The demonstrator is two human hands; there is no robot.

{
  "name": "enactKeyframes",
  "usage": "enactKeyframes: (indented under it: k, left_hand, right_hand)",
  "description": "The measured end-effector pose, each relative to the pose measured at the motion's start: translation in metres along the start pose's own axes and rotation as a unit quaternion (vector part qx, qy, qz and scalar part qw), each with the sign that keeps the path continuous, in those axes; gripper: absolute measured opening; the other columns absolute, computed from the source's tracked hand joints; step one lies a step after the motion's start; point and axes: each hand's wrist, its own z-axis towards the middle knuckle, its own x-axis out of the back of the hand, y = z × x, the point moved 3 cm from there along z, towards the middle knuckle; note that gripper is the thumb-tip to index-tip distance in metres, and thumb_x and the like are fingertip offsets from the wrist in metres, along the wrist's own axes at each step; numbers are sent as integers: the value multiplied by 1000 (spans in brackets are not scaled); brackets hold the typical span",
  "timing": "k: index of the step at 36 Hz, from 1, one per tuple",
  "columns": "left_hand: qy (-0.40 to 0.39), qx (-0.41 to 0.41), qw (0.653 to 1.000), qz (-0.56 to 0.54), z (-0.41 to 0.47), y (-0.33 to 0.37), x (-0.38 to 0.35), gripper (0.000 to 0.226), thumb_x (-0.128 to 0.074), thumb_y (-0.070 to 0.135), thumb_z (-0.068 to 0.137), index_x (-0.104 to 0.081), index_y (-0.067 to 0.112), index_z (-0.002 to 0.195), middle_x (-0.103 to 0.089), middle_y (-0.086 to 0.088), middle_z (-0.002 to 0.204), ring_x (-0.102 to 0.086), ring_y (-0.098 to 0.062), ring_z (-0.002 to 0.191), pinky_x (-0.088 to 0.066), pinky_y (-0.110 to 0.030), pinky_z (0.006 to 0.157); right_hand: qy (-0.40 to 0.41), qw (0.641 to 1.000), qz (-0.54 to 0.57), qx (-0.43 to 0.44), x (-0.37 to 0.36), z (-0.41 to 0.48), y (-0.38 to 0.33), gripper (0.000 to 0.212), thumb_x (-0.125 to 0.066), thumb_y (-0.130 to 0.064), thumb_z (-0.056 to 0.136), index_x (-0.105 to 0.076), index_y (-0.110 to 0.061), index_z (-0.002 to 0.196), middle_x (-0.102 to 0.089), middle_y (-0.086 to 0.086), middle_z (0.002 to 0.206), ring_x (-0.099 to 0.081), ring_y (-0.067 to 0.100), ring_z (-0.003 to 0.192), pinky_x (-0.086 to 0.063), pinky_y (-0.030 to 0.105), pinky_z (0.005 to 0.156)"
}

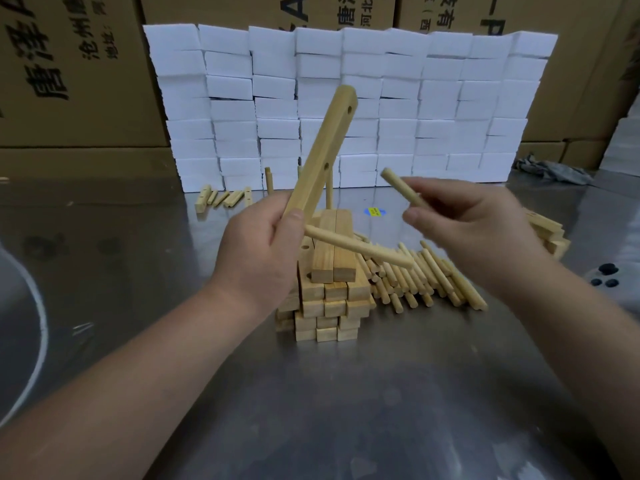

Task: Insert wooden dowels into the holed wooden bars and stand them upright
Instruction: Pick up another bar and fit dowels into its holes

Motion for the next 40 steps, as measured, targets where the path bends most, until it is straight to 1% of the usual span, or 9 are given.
enactKeyframes:
  k: [2, 5, 9, 12, 16, 21, 27, 33, 40]
  left_hand:
    - [-21, -38, 999, 18, -2, 4, -2, 24, -33, 35, 83, -45, 25, 65, -46, 15, 54, -40, -4, 48, -30, -13, 43]
    - [-43, -77, 995, 46, -4, 9, -3, 20, -30, 40, 80, -40, 35, 63, -48, 20, 57, -42, -3, 52, -31, -10, 47]
    - [-48, -75, 994, 66, -5, 9, -3, 19, -29, 43, 78, -42, 36, 65, -50, 19, 61, -44, -4, 57, -31, -12, 48]
    - [-49, -66, 995, 58, -5, 11, -3, 31, -30, 43, 77, -56, 36, 92, -56, 10, 66, -52, -8, 68, -43, -19, 55]
    - [-66, -62, 994, 65, -7, 15, -3, 59, -30, 45, 77, -57, 21, 125, -66, 4, 89, -57, -9, 78, -51, -37, 66]
    - [-65, -58, 994, 67, -8, 13, -5, 61, -29, 45, 78, -55, 21, 127, -64, 9, 89, -56, -8, 80, -50, -34, 67]
    - [-35, -48, 997, 39, -7, 13, -3, 59, -28, 42, 81, -55, 20, 128, -56, 2, 63, -52, -15, 62, -43, -26, 50]
    - [-50, -44, 997, 33, -9, 14, -5, 47, -33, 36, 85, -48, 29, 129, -60, -7, 71, -54, -17, 70, -46, -31, 57]
    - [-48, -8, 998, -30, -6, 13, -4, 29, -40, 22, 82, -50, 46, 96, -55, -8, 75, -53, -22, 67, -46, -28, 58]
  right_hand:
    - [-24, 1000, 13, 4, -9, -5, -4, 39, -67, -21, 80, -63, -59, 81, -69, -12, 80, -58, 15, 59, -53, 35, 64]
    - [-23, 999, 26, 16, -14, -8, -6, 37, -66, -25, 79, -62, -62, 83, -69, -4, 75, -50, 9, 54, -49, 31, 55]
    - [-8, 999, 12, 37, -11, -9, -4, 40, -66, -27, 81, -59, -66, 83, -65, -18, 62, -50, 1, 52, -40, 10, 49]
    - [-8, 999, -10, 37, -11, -8, -4, 38, -64, -26, 84, -57, -64, 87, -63, -24, 59, -47, -4, 47, -36, 5, 46]
    - [-12, 999, -23, 37, -14, -9, -1, 38, -60, -32, 84, -56, -70, 84, -64, -7, 62, -39, -1, 43, -34, 10, 44]
    - [-6, 998, -44, 49, -16, -9, -3, 36, -60, -24, 87, -53, -58, 96, -47, -19, 42, -38, 2, 36, -27, 6, 40]
    - [-2, 999, -32, 14, -14, -10, 0, 37, -46, -23, 87, -56, -58, 91, -47, -8, 44, -33, 3, 33, -26, 12, 34]
    - [-9, 999, -39, 24, -18, -10, 0, 38, -48, -20, 89, -51, -58, 92, -48, -12, 49, -38, 3, 39, -31, 12, 38]
    - [10, 997, -42, 56, -20, -12, -3, 32, -56, -16, 90, -54, -47, 83, -57, -3, 65, -49, 13, 48, -37, 15, 40]
